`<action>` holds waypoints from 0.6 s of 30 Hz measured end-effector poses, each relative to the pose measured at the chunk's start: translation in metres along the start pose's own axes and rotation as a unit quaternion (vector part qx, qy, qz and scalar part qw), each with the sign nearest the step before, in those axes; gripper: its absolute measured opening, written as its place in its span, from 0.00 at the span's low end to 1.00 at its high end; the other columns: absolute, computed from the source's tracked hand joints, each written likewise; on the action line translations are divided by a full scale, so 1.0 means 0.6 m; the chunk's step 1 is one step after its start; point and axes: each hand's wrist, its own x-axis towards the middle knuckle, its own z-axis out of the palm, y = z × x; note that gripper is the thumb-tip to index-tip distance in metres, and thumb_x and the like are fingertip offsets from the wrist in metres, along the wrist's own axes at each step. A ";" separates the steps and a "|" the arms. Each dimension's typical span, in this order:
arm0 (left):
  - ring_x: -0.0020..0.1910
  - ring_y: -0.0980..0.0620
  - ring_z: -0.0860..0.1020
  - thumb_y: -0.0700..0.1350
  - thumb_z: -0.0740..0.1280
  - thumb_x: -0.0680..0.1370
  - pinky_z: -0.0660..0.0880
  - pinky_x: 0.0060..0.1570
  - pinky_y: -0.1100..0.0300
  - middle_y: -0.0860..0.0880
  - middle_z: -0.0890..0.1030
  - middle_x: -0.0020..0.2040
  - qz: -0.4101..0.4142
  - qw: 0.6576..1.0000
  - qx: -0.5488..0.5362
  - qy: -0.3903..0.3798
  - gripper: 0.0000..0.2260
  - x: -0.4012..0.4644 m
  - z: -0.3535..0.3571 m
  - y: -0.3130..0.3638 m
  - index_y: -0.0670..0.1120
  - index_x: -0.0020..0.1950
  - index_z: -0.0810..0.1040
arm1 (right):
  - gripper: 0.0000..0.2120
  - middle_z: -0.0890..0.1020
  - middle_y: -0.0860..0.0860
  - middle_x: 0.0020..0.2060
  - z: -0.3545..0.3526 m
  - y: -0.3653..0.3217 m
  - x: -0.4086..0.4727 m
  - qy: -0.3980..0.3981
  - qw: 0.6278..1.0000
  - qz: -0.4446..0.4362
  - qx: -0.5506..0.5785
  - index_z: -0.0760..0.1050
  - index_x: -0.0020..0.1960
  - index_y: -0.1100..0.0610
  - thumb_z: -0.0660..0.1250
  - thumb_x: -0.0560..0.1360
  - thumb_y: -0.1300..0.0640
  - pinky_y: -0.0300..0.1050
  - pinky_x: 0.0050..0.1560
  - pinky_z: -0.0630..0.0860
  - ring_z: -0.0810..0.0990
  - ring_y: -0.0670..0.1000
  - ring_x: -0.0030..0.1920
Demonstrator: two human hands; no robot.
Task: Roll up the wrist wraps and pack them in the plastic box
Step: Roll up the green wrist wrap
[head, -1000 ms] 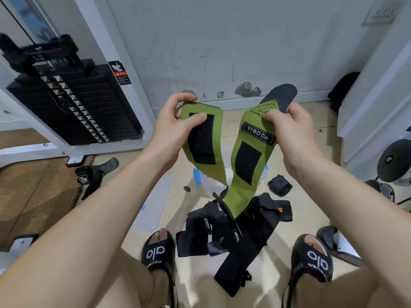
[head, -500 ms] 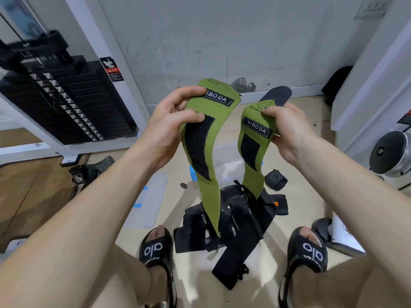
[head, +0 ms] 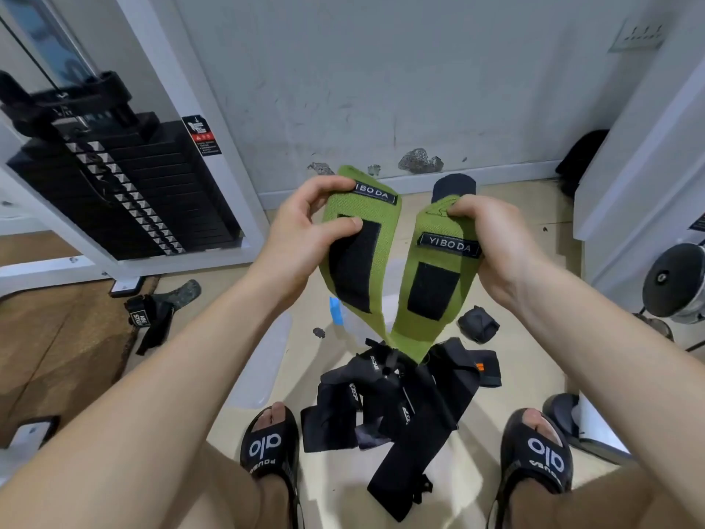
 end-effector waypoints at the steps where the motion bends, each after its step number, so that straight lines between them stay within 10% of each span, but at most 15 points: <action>1: 0.58 0.54 0.82 0.31 0.71 0.76 0.80 0.51 0.63 0.50 0.82 0.62 -0.003 1.000 0.015 0.016 0.16 -0.001 0.003 -0.003 0.46 0.60 0.80 | 0.06 0.79 0.49 0.37 0.001 -0.001 -0.003 -0.005 1.000 -0.018 -0.013 0.76 0.45 0.53 0.68 0.68 0.56 0.47 0.43 0.73 0.78 0.51 0.38; 5: 0.39 0.54 0.75 0.36 0.70 0.79 0.68 0.31 0.64 0.56 0.82 0.57 -0.006 0.991 0.117 0.059 0.10 0.002 0.006 -0.018 0.51 0.53 0.80 | 0.06 0.78 0.45 0.32 0.001 -0.010 -0.018 -0.017 0.993 -0.105 -0.059 0.76 0.41 0.52 0.65 0.75 0.60 0.38 0.33 0.71 0.76 0.46 0.33; 10: 0.43 0.59 0.76 0.36 0.68 0.80 0.72 0.37 0.68 0.60 0.81 0.55 -0.016 0.988 0.140 0.057 0.13 0.006 0.005 -0.023 0.53 0.56 0.82 | 0.10 0.80 0.47 0.32 0.010 -0.010 -0.038 -0.120 0.985 -0.105 -0.063 0.79 0.41 0.53 0.64 0.78 0.63 0.41 0.36 0.74 0.79 0.48 0.34; 13: 0.60 0.53 0.80 0.34 0.65 0.80 0.78 0.61 0.56 0.53 0.83 0.59 -0.032 0.996 0.073 0.038 0.15 0.009 0.010 -0.021 0.49 0.61 0.82 | 0.09 0.82 0.49 0.35 0.019 0.004 -0.041 -0.182 0.979 -0.078 -0.056 0.80 0.45 0.54 0.63 0.79 0.64 0.42 0.37 0.75 0.80 0.48 0.36; 18: 0.45 0.54 0.81 0.38 0.62 0.83 0.77 0.47 0.57 0.53 0.84 0.48 -0.100 0.994 -0.052 0.000 0.13 0.005 0.025 0.001 0.48 0.65 0.80 | 0.09 0.84 0.51 0.44 0.029 0.023 -0.039 -0.239 0.970 -0.026 -0.041 0.81 0.57 0.56 0.63 0.82 0.62 0.43 0.42 0.77 0.83 0.50 0.44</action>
